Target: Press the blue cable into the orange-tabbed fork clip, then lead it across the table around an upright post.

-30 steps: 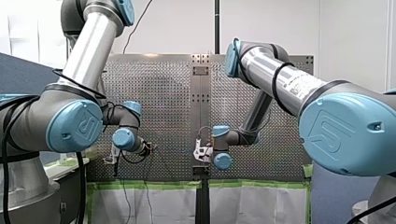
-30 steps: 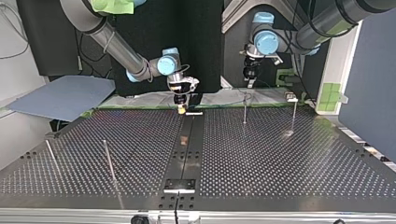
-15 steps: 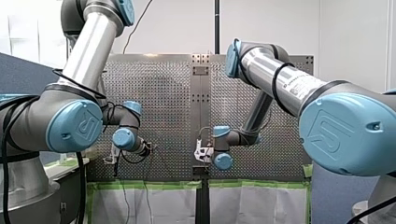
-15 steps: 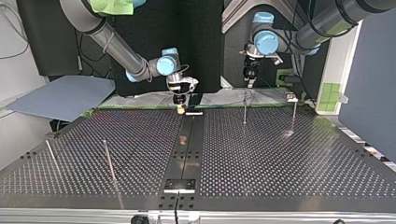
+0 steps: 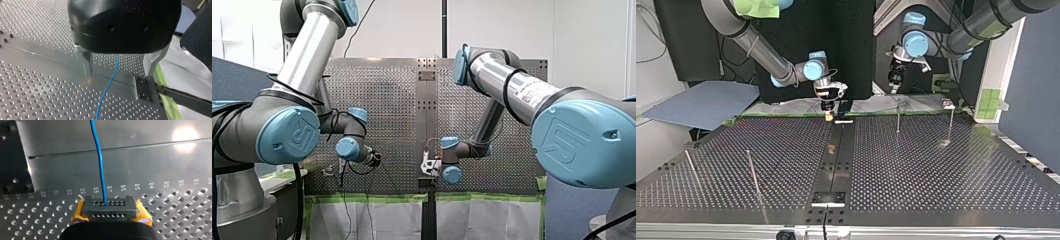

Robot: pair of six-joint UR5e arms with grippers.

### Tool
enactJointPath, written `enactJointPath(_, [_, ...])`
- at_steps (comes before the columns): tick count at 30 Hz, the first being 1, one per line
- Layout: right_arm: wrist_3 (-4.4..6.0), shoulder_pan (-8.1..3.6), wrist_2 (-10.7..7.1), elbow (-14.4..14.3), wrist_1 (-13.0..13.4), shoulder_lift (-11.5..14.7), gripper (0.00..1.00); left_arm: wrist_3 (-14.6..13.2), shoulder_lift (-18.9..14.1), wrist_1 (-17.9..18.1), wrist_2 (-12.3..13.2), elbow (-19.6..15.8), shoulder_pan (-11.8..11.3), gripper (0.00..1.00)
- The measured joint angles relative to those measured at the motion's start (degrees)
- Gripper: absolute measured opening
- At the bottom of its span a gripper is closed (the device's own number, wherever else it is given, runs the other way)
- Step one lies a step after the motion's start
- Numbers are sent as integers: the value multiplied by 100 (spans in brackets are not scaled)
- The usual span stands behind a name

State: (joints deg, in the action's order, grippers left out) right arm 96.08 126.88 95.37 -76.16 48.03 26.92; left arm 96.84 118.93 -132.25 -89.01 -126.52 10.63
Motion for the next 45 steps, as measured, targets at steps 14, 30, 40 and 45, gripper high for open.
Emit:
enactJointPath(14, [-2, -10, -12, 48, -26, -32, 0, 251, 1, -19, -516, 437, 425, 100])
enactJointPath(30, [-27, 14, -26, 54, -42, -32, 0, 231, 382, -64, -1173, 981, 613, 100])
enactJointPath(40, [-35, 23, -26, 57, -58, -29, 0, 227, 758, -41, -1400, 1196, 639, 100])
enactJointPath(45, [-35, 20, -26, 56, -82, -30, 0, 204, 771, -32, -1514, 1309, 622, 100])
